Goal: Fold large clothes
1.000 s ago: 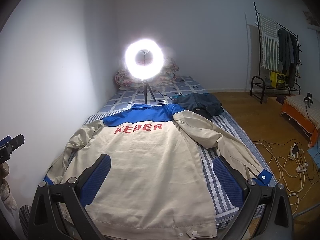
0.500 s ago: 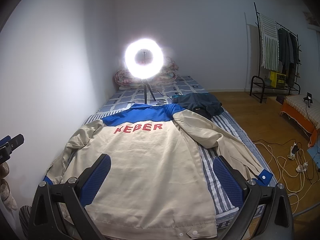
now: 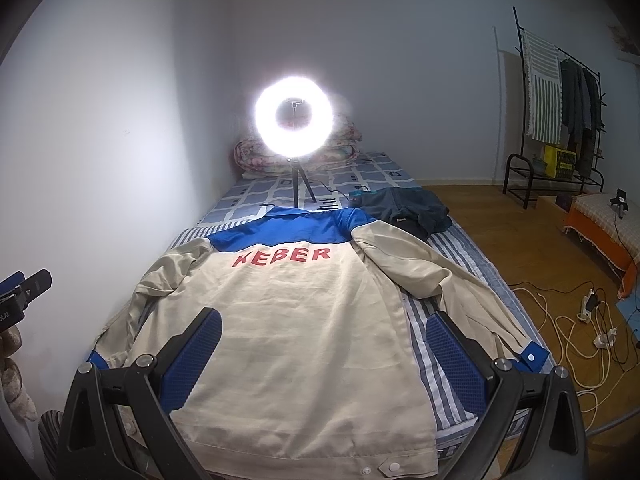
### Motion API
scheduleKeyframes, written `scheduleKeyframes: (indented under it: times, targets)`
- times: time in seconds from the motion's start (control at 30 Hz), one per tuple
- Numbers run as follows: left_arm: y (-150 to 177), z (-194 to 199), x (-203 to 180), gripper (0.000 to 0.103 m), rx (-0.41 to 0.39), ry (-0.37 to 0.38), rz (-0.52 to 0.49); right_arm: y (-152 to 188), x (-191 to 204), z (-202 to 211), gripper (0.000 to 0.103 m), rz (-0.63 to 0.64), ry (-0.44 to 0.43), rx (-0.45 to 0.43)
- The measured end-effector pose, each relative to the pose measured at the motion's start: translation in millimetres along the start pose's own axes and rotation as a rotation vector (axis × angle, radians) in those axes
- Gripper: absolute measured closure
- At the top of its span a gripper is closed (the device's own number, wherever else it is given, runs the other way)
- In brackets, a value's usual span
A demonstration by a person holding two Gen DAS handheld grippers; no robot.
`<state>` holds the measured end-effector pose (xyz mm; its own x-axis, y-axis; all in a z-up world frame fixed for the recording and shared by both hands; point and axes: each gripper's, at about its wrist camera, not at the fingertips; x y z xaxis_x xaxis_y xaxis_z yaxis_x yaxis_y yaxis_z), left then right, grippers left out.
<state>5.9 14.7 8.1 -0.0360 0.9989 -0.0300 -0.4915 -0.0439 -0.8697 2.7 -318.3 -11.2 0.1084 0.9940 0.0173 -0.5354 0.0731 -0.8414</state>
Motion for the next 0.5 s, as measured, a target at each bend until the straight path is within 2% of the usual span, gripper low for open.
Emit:
scheduleKeyframes:
  times: [0.33, 0.5]
  targets:
    - [10.4, -12.4, 14.7, 0.0, 0.014, -0.019, 0.017, -6.4, 20.2, -8.9, 0.0, 0.033, -0.021, 0.011]
    - [25.5, -19.8, 29.5, 0.0, 0.04, -0.032, 0.027, -10.5, 41.9, -20.0, 0.0, 0.066, -0.079, 0.012]
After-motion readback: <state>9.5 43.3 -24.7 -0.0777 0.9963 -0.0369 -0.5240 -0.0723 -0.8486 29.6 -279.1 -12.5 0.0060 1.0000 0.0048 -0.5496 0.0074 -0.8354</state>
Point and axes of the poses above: each gripper's, at about its wrist camera, not at the fingertips, and z roughly against the way its jaws point, x to its left, y to its underside, and after that the axes turned 2 degrees about z, right-handed
